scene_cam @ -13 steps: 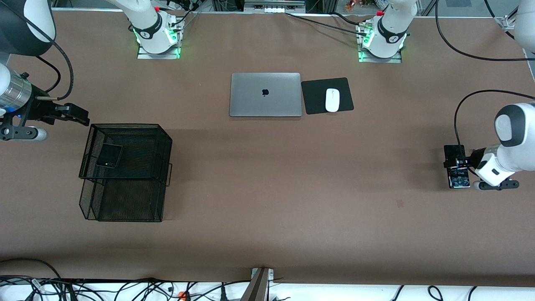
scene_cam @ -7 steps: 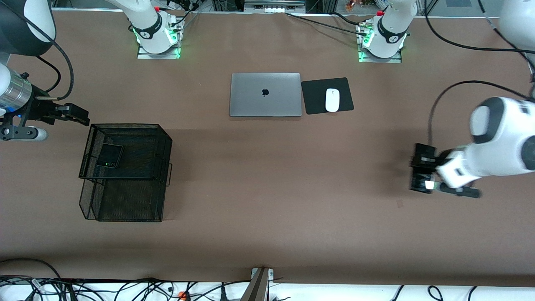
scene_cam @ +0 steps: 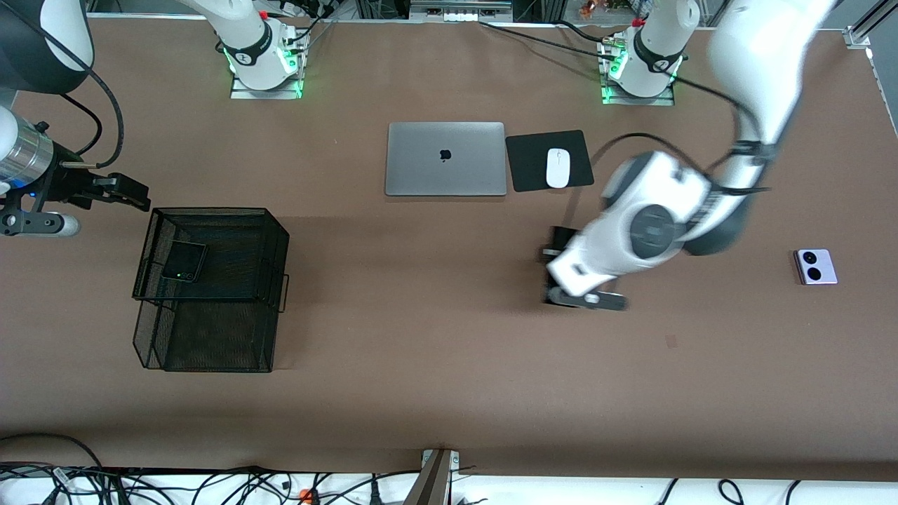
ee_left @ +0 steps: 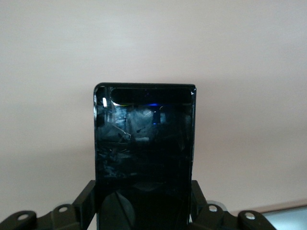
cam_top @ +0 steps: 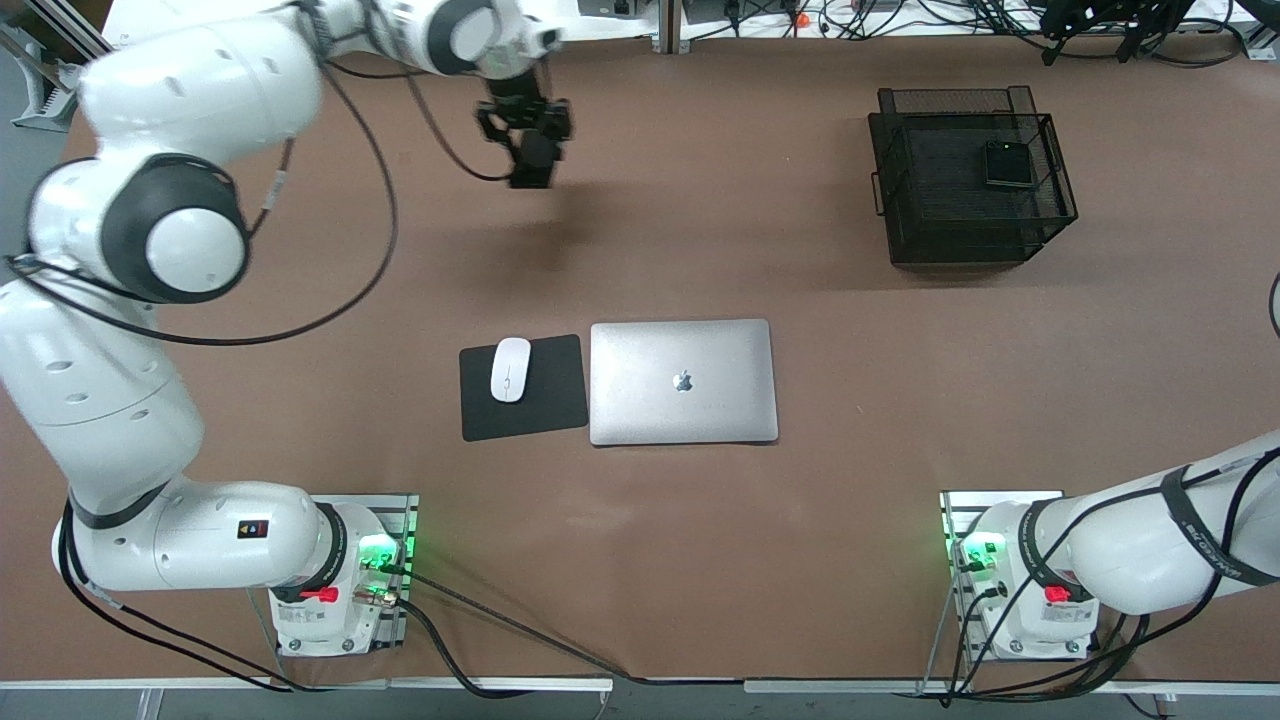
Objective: Place phones with both arms
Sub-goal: 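Carry the black slab phone to mid-table with the left gripper and release, then grasp the slab phone with the right gripper while the left gripper reaches away, then grasp the lavender flip phone with the left gripper while the right gripper lifts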
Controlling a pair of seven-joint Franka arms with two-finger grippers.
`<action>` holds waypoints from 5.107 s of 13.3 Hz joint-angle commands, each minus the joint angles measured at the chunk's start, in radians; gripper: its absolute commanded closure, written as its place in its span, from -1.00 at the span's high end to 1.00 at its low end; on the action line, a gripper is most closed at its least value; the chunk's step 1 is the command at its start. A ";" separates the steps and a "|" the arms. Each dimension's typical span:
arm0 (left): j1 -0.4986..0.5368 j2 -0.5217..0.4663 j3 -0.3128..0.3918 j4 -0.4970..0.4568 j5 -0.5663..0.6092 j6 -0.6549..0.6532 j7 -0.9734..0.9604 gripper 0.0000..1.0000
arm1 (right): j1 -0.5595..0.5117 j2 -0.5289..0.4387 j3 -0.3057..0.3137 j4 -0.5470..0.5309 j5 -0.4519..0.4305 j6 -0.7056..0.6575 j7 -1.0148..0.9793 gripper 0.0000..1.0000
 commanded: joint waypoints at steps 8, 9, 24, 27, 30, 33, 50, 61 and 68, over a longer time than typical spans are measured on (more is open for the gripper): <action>-0.337 0.197 0.165 0.080 0.006 0.330 -0.295 -0.11 | 0.004 -0.012 0.003 -0.007 -0.015 0.000 0.018 1.00; -0.340 0.203 0.165 0.080 0.006 0.332 -0.295 -0.12 | 0.004 -0.009 0.003 -0.007 -0.014 0.000 0.018 1.00; -0.458 0.246 0.236 0.071 0.015 0.424 -0.375 1.00 | 0.002 -0.001 0.003 -0.007 -0.015 0.002 0.019 1.00; -0.424 0.189 0.236 0.066 0.017 0.371 -0.377 1.00 | 0.002 -0.001 0.003 -0.007 -0.015 0.000 0.019 1.00; -0.322 0.087 0.228 0.075 0.012 0.181 -0.369 1.00 | 0.002 -0.001 0.003 -0.007 -0.015 0.002 0.019 1.00; -0.218 -0.010 0.225 0.075 0.012 0.030 -0.354 1.00 | 0.003 -0.001 0.003 -0.006 -0.014 0.002 0.018 1.00; 0.586 0.014 0.250 0.055 0.236 -0.043 0.583 1.00 | 0.559 0.505 0.034 0.296 0.133 0.278 0.670 1.00; 0.827 0.131 0.244 -0.035 0.123 0.291 0.915 1.00 | 0.640 0.793 0.040 0.298 0.218 0.666 0.713 1.00; 0.835 0.135 0.253 -0.037 0.141 0.140 0.915 1.00 | 0.640 0.826 0.075 0.266 0.255 0.718 0.720 1.00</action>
